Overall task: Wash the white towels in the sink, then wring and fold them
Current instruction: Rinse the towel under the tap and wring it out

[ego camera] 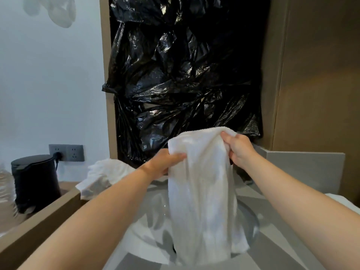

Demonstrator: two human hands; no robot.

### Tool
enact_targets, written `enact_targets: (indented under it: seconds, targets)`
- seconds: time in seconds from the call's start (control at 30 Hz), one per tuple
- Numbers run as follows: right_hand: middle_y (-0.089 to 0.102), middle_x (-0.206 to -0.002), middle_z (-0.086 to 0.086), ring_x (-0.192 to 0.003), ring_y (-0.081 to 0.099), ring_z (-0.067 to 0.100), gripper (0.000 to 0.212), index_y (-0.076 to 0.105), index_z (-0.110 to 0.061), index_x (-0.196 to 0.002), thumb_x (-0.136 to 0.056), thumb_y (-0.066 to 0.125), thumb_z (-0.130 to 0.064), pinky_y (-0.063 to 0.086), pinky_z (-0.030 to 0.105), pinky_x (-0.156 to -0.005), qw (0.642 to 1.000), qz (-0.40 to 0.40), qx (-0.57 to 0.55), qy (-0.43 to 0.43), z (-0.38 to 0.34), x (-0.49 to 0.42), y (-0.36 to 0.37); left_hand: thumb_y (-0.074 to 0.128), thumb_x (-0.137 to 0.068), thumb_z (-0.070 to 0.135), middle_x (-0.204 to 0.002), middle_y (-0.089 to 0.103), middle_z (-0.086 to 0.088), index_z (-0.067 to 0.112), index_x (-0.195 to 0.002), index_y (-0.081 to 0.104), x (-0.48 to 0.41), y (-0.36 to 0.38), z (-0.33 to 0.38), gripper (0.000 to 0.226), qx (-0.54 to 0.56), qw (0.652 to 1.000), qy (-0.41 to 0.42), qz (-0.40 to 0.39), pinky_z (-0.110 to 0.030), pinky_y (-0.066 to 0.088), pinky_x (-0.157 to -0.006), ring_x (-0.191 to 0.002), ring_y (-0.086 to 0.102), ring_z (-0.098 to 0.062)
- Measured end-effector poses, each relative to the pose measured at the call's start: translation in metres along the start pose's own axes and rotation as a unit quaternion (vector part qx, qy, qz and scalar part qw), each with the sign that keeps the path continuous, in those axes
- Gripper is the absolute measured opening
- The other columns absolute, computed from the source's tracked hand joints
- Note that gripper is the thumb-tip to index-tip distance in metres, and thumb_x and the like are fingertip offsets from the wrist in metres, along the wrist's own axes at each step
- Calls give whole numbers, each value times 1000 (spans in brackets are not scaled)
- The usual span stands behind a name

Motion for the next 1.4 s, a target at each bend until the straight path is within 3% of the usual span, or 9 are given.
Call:
enact_targets:
  seconds: [0.1,0.23,0.5,0.67,0.87,1.03,1.13,1.3,1.4]
  targets:
    - [63,-101,25,-97,62,40,30,59,5,-97,-96,55,-25,52,47,-85,986,115,94,-70,-27,-6,-12,54,-99,28,-95,75,-5,10,-102,68,-4,2,43,24,77,996,34,19,-32,59,-69,-87,72,-20]
    - [58,-110,13,-106,56,30,34,57,-1,-119,-101,44,-27,47,39,-93,961,144,216,-101,-49,-9,-24,48,-100,44,-92,70,-3,17,-95,63,-10,23,74,31,37,997,11,60,-33,54,-68,-82,67,-17]
    - [70,-103,6,-93,68,23,27,62,-14,-102,-93,61,-39,57,39,-84,985,139,-63,-82,-129,-3,-96,49,-98,50,-118,66,-7,11,-129,57,-38,107,165,51,62,995,69,22,-40,52,-93,-106,64,-23]
    - [69,-114,3,-103,66,27,70,61,-28,-117,-74,48,-81,53,47,-91,995,89,-31,-18,-149,32,-161,49,-99,47,-109,69,-3,12,-116,63,-46,184,216,41,103,988,94,-62,-31,54,-78,-98,66,-18]
    - [68,-115,4,-105,61,27,29,61,-20,-117,-91,60,-33,48,40,-77,989,60,77,109,-117,82,-224,49,-99,43,-129,59,-7,8,-136,49,-65,252,224,51,101,990,50,-83,-43,48,-101,-115,58,-28]
    - [59,-115,5,-103,59,28,34,56,-19,-115,-85,71,-20,51,40,-82,979,187,65,47,-177,64,-245,46,-90,67,-121,67,-9,13,-136,52,-91,261,222,71,98,988,-32,-115,-46,55,-89,-106,67,-30]
    - [59,-109,7,-97,59,29,35,55,-18,-111,-83,75,-25,50,41,-87,966,208,141,57,-192,45,-253,55,-98,39,-111,69,-7,8,-125,58,-88,270,218,41,56,982,0,-178,-38,55,-82,-100,67,-22]
    - [59,-117,8,-100,61,27,26,56,-16,-110,-88,68,-23,51,40,-93,973,197,119,-14,-222,12,-253,59,-96,32,-124,62,-9,9,-138,47,-119,269,254,50,130,987,69,-66,-43,53,-93,-108,63,-26]
    - [60,-128,14,-108,63,34,50,55,-9,-130,-81,68,-10,51,49,-95,981,130,76,-119,-254,-8,-253,56,-97,36,-127,60,-4,12,-138,50,-127,272,283,47,188,972,137,-30,-42,48,-99,-113,58,-25]
Point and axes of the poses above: each hand's wrist, its own x-axis away from the middle knuckle, its own y-axis out of the palm, z = x × y, the point moved 6 cm from there along -x, towards the middle knuckle
